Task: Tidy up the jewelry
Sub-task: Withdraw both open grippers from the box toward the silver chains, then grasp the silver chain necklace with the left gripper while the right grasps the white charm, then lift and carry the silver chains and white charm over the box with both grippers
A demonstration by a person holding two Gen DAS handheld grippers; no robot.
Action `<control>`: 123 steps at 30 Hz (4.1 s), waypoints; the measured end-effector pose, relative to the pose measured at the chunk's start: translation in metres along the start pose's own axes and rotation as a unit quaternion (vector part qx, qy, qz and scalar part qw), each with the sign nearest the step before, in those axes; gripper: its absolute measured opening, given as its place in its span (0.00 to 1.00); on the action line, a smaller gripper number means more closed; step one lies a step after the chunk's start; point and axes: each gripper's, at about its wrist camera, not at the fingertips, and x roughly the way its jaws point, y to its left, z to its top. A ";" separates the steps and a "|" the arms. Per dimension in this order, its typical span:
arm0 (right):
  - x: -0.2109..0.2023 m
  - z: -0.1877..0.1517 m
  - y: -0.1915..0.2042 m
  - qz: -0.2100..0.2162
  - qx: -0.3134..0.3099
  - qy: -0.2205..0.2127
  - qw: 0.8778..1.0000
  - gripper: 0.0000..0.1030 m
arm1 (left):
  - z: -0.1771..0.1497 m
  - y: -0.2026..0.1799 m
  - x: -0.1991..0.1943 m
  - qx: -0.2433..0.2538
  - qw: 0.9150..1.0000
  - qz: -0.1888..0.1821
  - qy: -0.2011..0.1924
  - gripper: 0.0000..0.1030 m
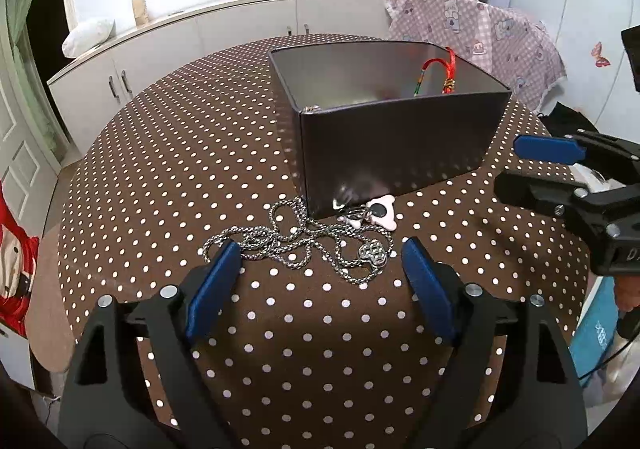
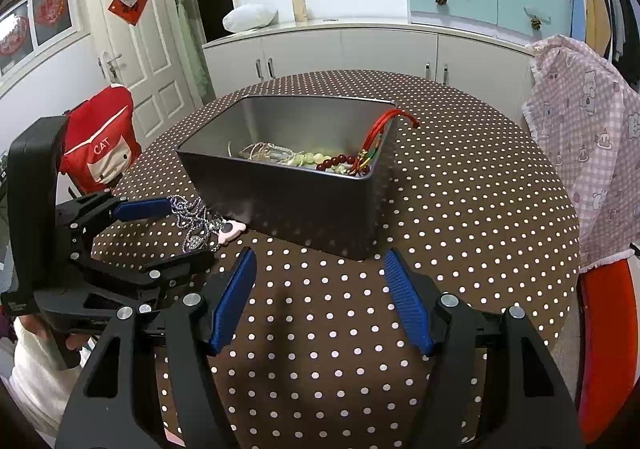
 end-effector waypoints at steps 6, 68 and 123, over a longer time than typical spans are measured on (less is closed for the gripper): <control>0.005 0.000 0.003 0.002 -0.003 0.005 1.000 0.61 | -0.003 0.000 -0.002 0.005 1.000 0.000 -0.012 0.68; 0.022 0.013 0.050 -0.013 -0.050 0.000 0.999 0.22 | -0.014 0.040 -0.055 -0.119 0.983 0.046 -0.129 0.19; -0.043 0.045 0.010 -0.032 -0.030 -0.097 0.994 0.22 | 0.044 0.015 -0.094 -0.046 0.981 0.042 -0.182 0.15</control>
